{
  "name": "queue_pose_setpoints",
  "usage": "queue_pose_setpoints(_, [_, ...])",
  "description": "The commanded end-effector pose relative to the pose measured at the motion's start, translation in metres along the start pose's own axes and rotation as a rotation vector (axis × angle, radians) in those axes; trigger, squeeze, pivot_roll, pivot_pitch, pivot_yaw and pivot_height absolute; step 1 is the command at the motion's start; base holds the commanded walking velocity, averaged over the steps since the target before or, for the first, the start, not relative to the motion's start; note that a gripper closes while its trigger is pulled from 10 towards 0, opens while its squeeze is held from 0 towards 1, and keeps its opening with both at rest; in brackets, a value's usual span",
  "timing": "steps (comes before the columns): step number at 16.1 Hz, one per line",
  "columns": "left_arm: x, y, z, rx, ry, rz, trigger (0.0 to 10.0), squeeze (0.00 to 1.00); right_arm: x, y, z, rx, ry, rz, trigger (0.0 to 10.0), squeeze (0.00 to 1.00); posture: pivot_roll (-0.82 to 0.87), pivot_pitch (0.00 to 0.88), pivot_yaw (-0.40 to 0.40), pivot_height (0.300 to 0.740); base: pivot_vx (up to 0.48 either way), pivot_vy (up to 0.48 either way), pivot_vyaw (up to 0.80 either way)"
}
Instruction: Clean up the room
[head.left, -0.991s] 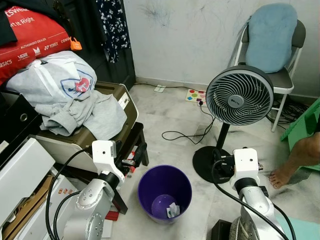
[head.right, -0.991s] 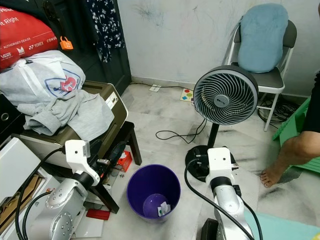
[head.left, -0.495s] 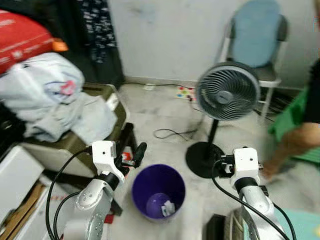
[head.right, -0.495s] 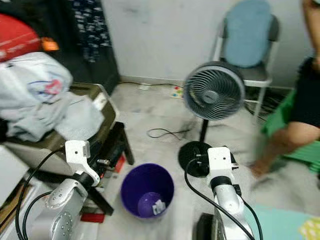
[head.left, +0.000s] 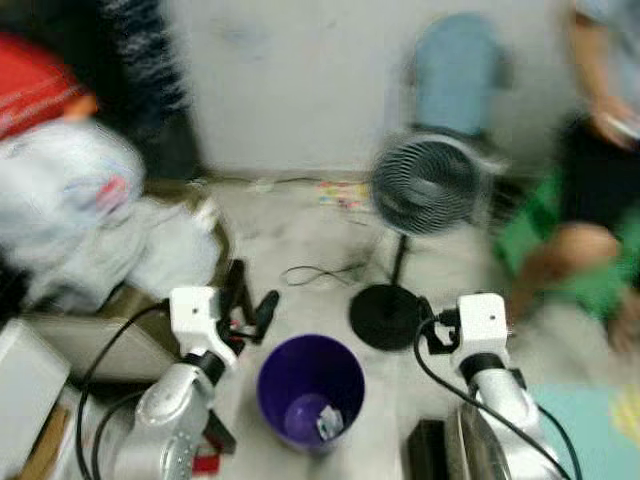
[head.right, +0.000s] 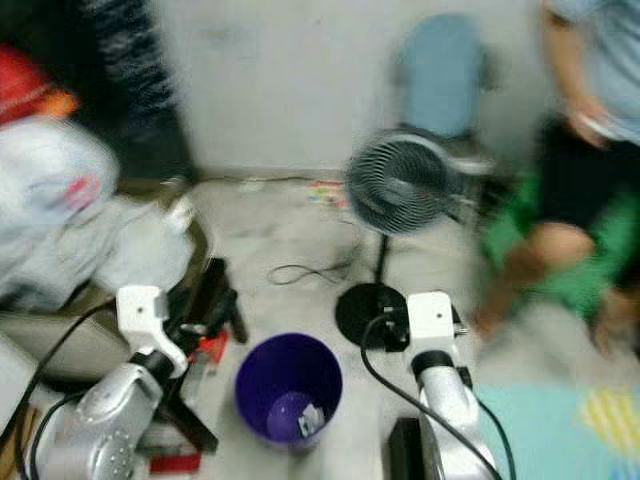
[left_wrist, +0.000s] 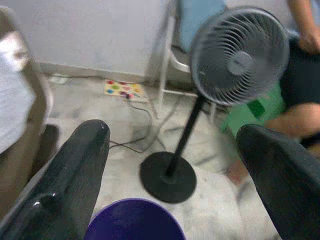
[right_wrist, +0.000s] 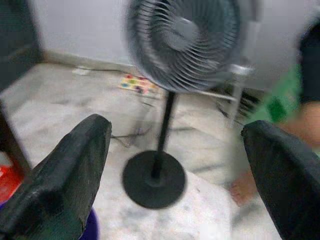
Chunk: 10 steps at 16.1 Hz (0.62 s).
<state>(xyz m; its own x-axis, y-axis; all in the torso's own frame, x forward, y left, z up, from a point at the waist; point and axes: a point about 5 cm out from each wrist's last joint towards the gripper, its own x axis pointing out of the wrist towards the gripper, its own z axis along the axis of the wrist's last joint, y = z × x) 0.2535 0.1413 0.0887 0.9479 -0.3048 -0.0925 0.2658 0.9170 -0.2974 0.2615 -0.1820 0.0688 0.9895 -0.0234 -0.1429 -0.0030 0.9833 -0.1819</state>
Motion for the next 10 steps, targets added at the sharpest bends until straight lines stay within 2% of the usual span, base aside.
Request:
queue_pose_setpoints(1, [0.0023, -0.0063, 0.0001, -0.008, -0.004, -0.023, 10.0, 0.00, -0.0017, -0.0043, -0.0046, 0.008, 0.022, -0.015, 10.0, 0.00, -0.14, 0.000, 0.078, 0.740, 0.000, 0.000, -0.55])
queue_pose_setpoints(10, [0.0023, -0.0070, 0.0002, -0.018, -0.007, -0.034, 10.0, 0.00, -0.0005, -0.0040, -0.0044, 0.008, 0.020, -0.011, 10.0, 0.00, -0.14, 0.000, 0.077, 0.740, 0.000, 0.000, 0.00])
